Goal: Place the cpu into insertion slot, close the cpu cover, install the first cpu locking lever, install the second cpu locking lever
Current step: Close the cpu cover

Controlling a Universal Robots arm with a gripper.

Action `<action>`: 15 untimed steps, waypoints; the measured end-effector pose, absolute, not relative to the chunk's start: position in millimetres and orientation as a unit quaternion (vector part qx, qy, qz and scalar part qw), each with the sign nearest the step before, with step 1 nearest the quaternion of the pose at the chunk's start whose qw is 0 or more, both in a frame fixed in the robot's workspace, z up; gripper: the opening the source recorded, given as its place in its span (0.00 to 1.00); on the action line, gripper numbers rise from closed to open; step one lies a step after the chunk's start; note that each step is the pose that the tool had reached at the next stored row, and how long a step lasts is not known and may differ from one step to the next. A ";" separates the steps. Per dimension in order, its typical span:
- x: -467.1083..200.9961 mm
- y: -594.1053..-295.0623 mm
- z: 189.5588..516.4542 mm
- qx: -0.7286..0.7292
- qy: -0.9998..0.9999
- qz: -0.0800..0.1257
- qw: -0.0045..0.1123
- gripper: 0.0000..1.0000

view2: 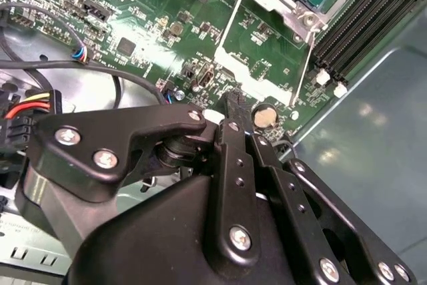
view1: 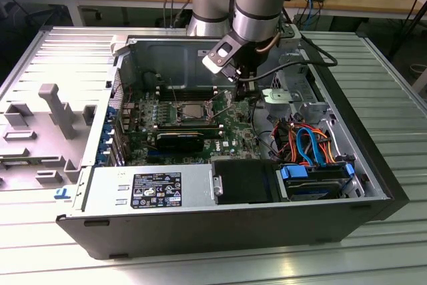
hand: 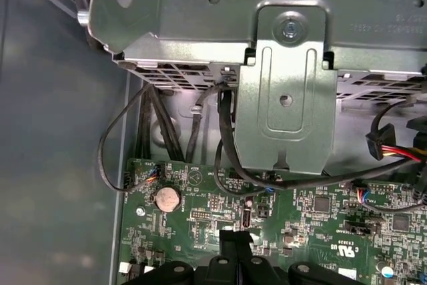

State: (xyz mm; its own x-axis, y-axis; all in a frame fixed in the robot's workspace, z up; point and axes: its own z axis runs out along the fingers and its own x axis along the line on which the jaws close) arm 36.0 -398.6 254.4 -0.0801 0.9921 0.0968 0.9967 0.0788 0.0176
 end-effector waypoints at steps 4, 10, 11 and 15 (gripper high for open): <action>37.0 -396.7 248.3 -0.678 -0.734 -0.038 0.031 0.11; 22.6 -394.5 245.6 -0.678 -0.734 -0.040 0.033 0.11; 19.0 -394.4 245.4 -0.678 -0.734 -0.040 0.033 0.11; 4.5 -394.4 243.9 -0.678 -0.733 -0.040 0.033 0.11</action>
State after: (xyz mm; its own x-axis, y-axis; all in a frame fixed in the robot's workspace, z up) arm 4.5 -394.4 243.9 -0.0792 0.9915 0.1029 0.9968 0.0782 0.0141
